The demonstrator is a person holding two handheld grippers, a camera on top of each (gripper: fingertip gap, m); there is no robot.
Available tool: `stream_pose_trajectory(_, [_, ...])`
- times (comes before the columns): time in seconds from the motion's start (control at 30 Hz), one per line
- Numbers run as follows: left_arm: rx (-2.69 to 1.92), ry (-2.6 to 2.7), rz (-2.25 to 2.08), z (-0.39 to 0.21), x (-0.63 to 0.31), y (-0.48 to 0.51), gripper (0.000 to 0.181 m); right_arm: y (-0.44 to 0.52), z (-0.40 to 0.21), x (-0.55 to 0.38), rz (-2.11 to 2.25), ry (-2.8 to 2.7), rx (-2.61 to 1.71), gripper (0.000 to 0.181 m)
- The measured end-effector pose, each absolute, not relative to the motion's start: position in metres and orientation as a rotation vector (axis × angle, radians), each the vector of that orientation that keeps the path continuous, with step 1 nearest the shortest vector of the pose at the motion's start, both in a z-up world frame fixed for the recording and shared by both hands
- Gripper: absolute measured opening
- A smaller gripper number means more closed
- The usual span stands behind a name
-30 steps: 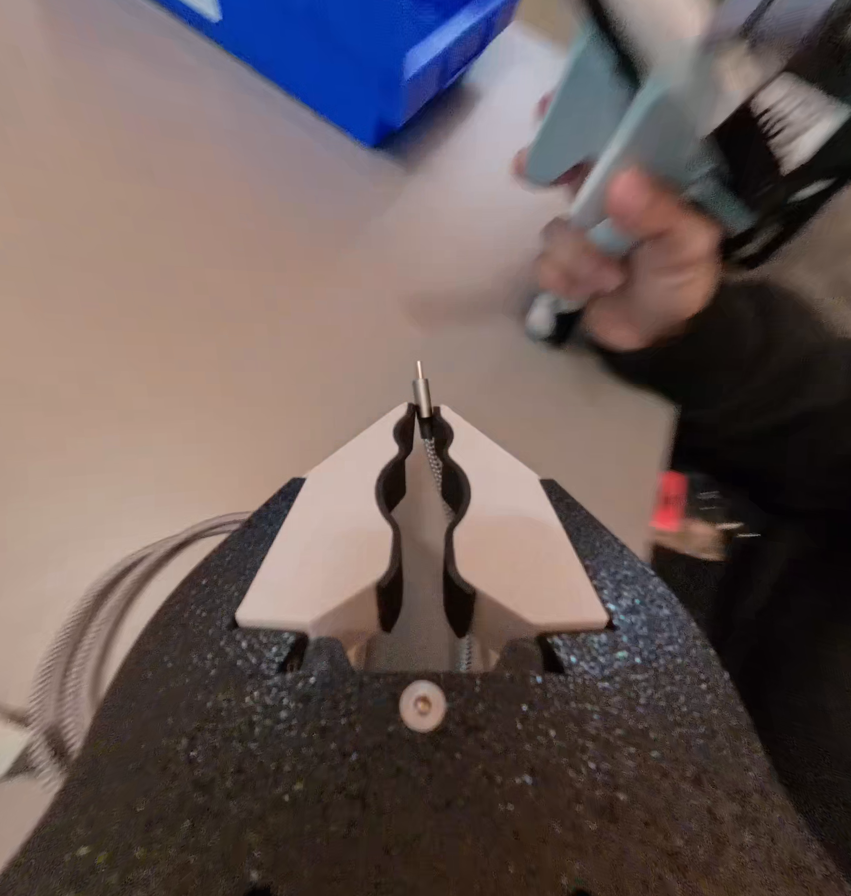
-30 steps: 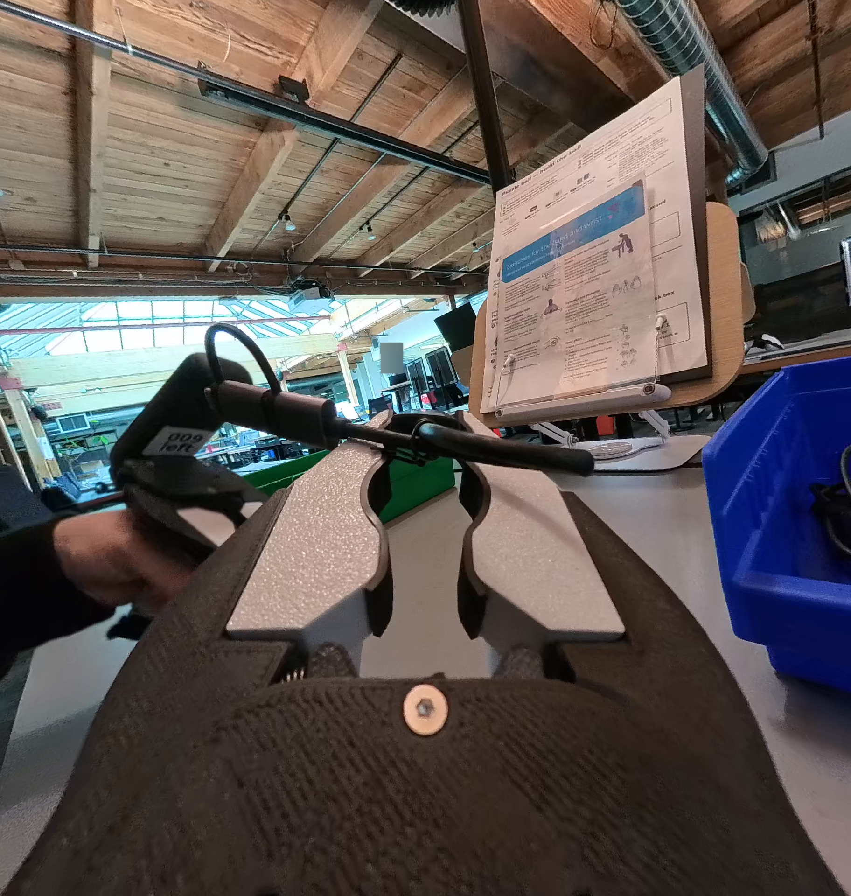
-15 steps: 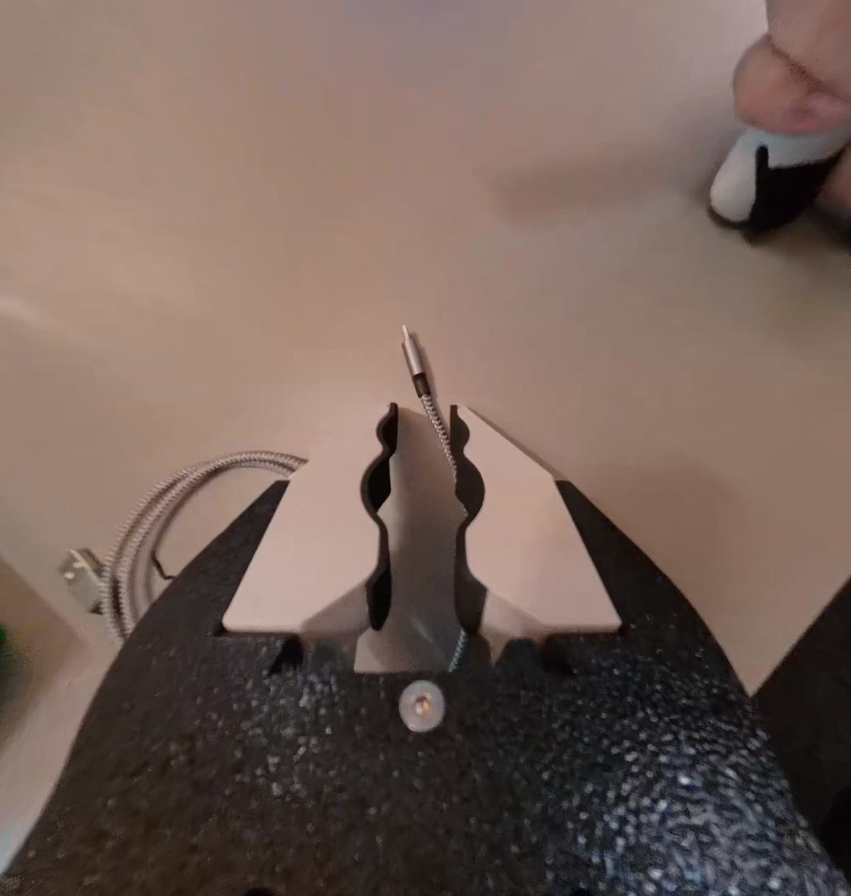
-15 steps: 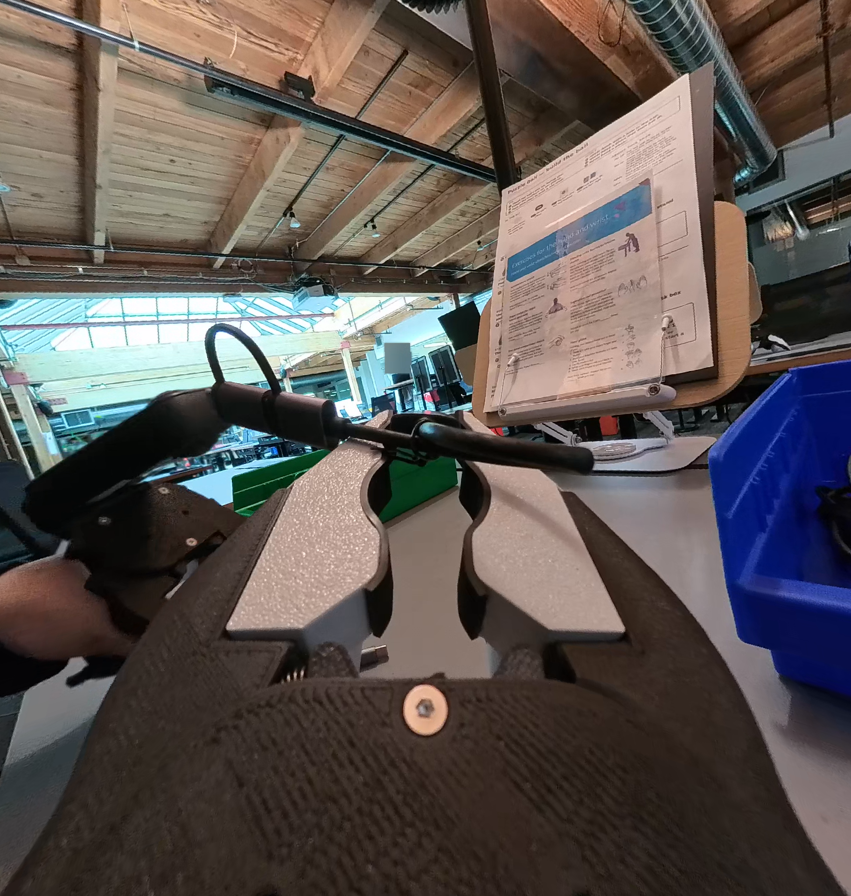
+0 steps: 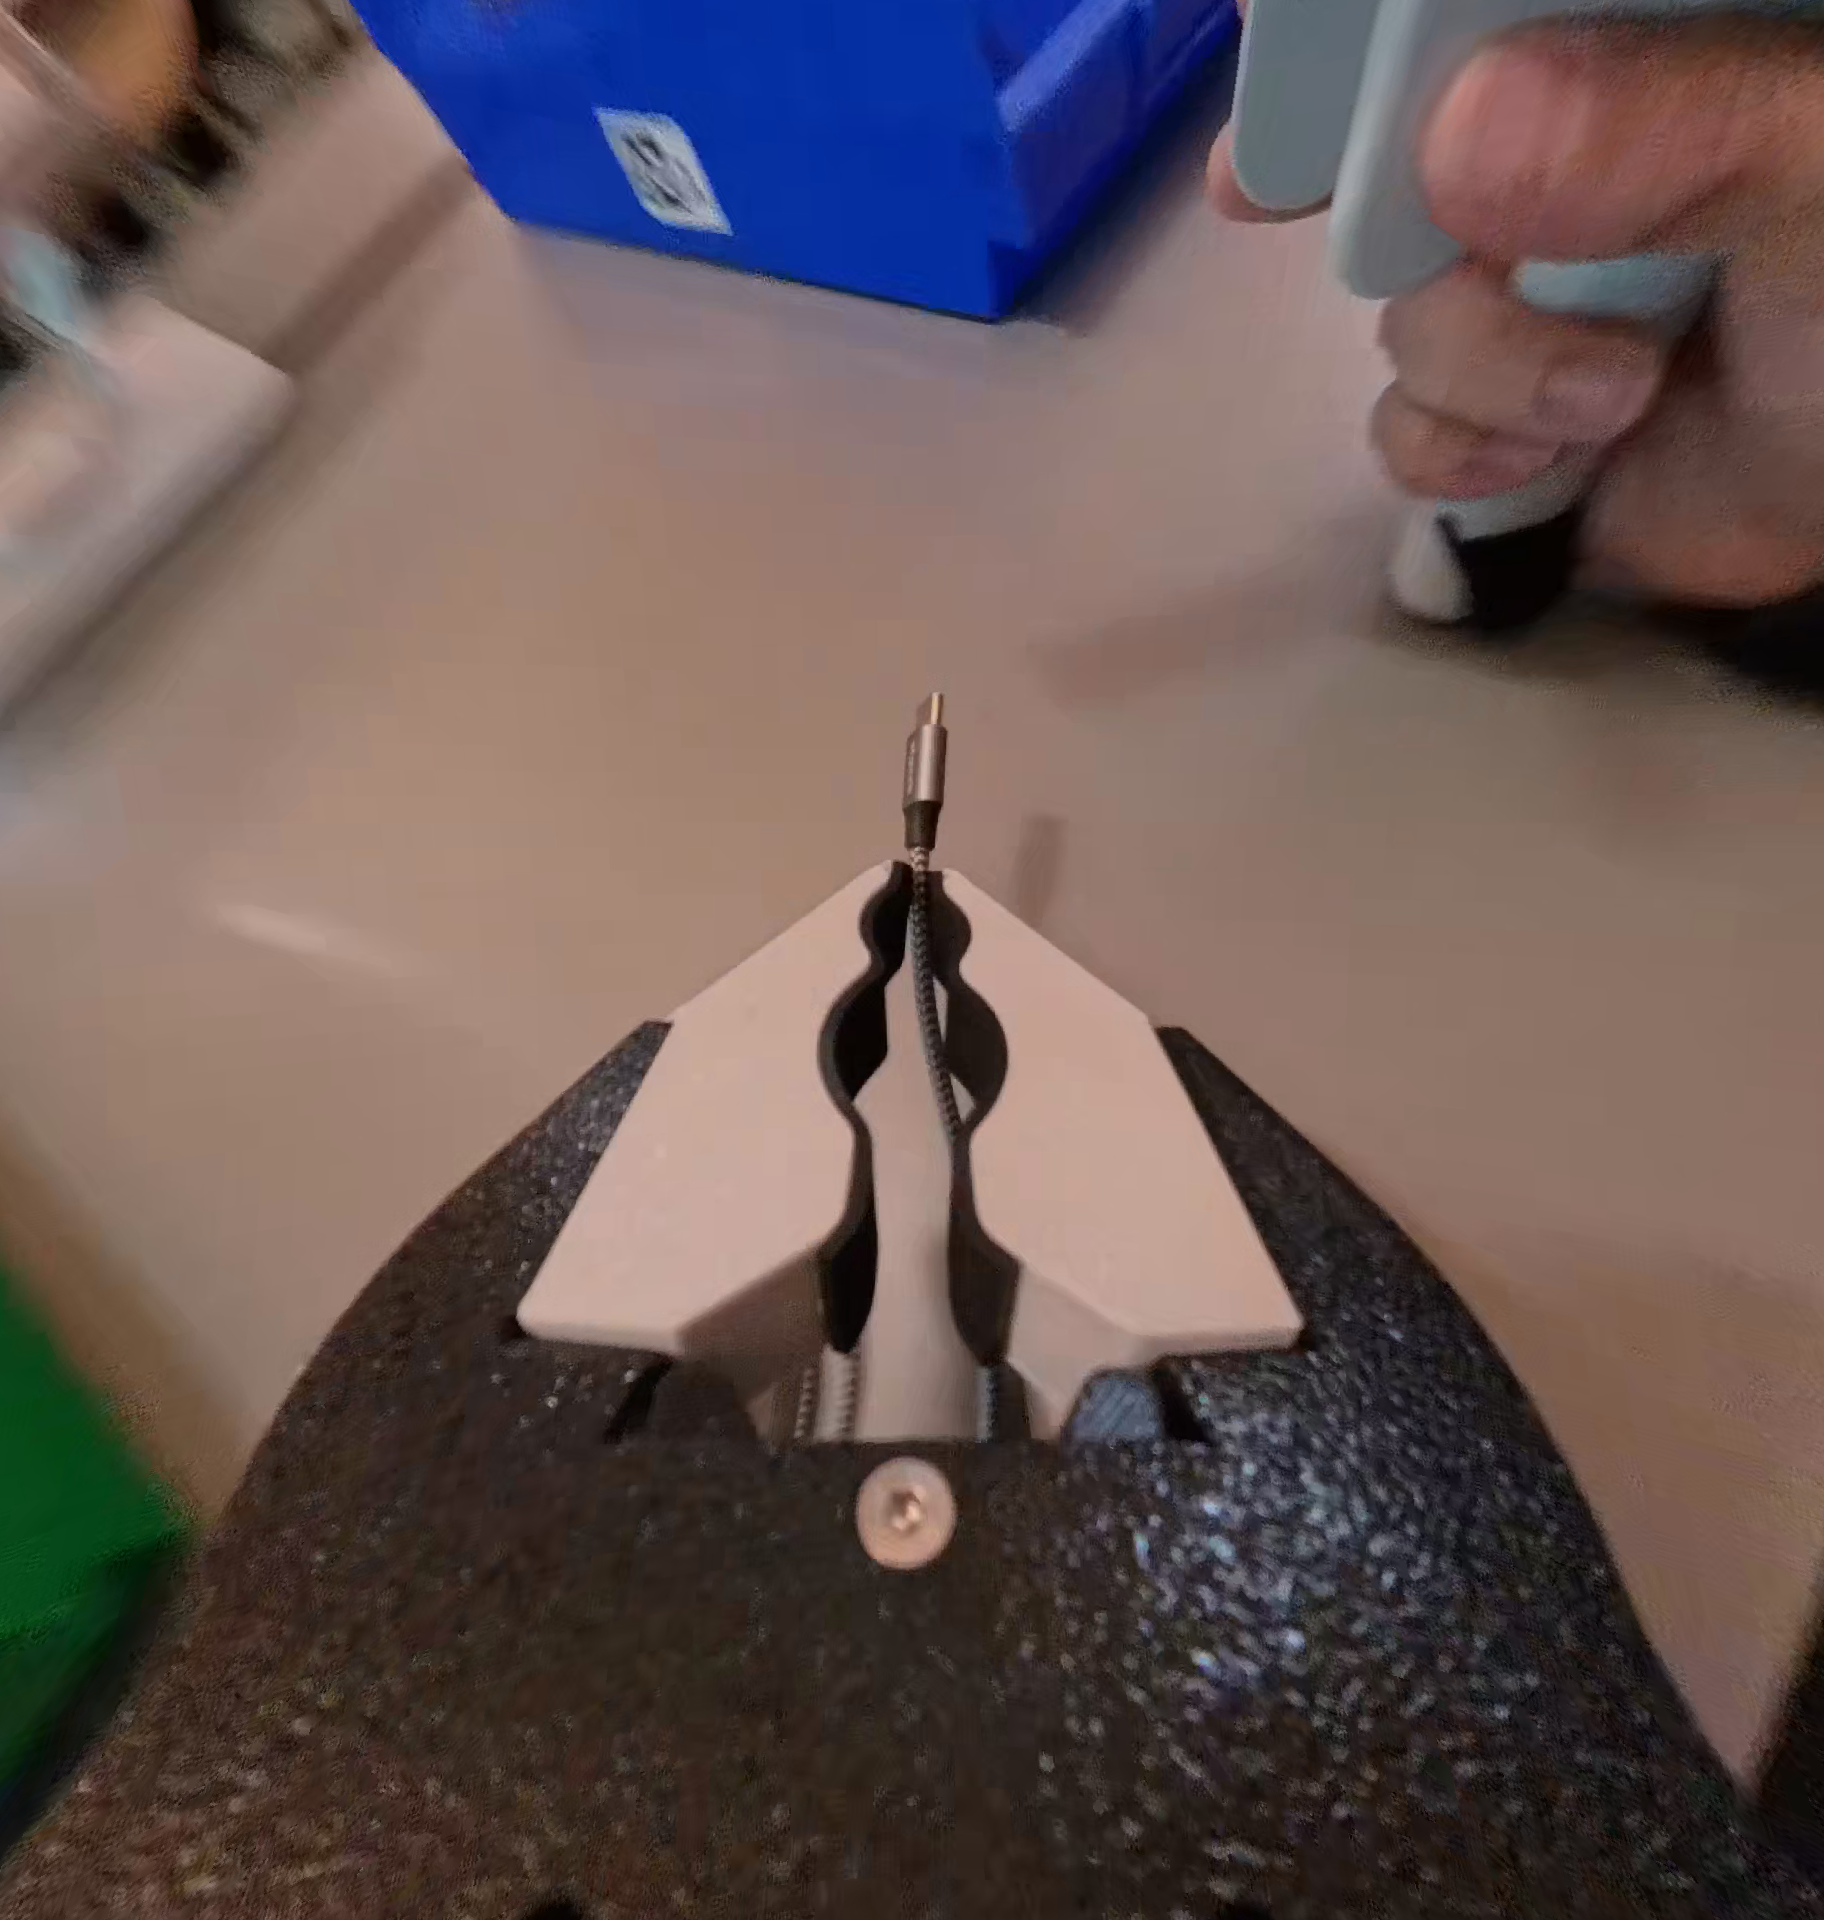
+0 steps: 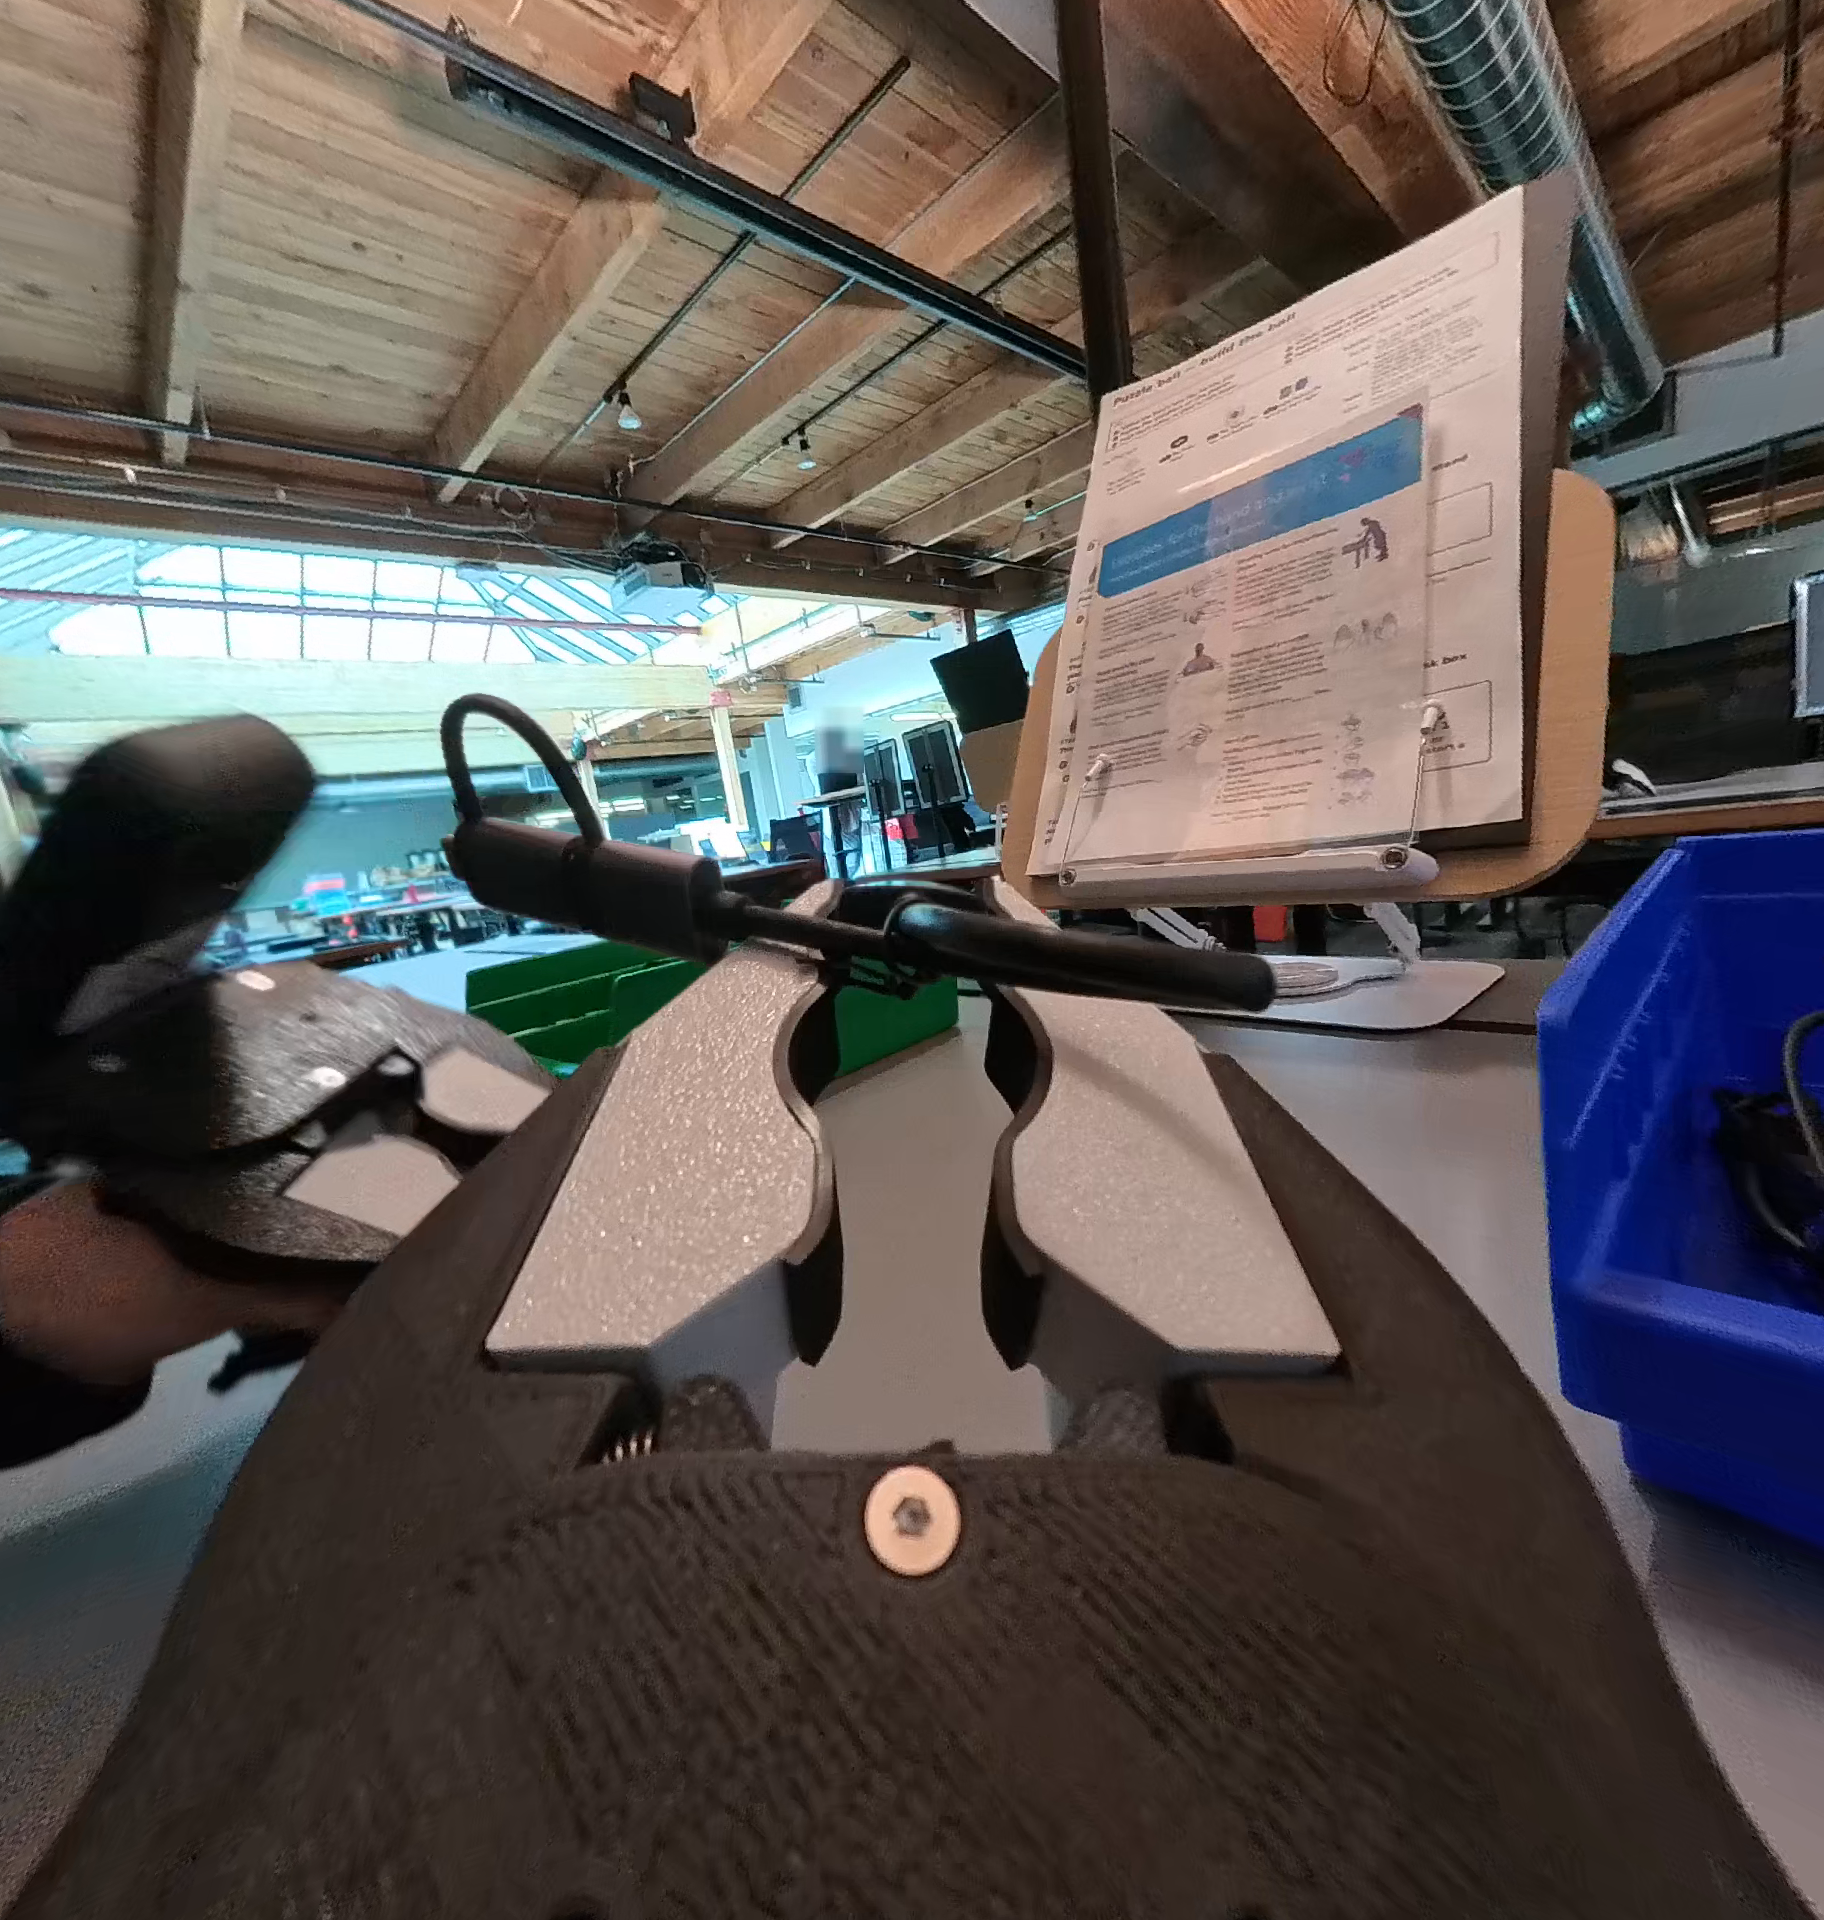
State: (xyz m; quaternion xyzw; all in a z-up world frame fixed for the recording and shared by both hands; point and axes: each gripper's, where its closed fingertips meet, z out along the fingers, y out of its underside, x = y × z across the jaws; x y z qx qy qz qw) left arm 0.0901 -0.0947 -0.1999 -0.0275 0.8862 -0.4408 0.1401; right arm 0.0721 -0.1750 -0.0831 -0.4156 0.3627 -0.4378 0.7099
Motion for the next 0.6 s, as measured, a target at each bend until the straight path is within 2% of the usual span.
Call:
stream_pose_trajectory(0.23, [0.427, 1.805, -0.755, -0.127, 0.103, -0.093, 0.000, -0.172, -0.083, 0.072, -0.930, 0.797, -0.914, 0.022])
stream_pose_trajectory(0.4, [0.390, 1.647, -0.550, -0.108, 0.112, -0.092, 0.000, -0.171, -0.083, 0.073, -0.955, 0.804, -0.924, 0.022])
stream_pose_trajectory(0.6, [0.304, 1.666, -0.611, -0.099, 0.108, -0.104, 0.000, -0.170, -0.085, 0.074, -0.973, 0.819, -0.932, 0.022])
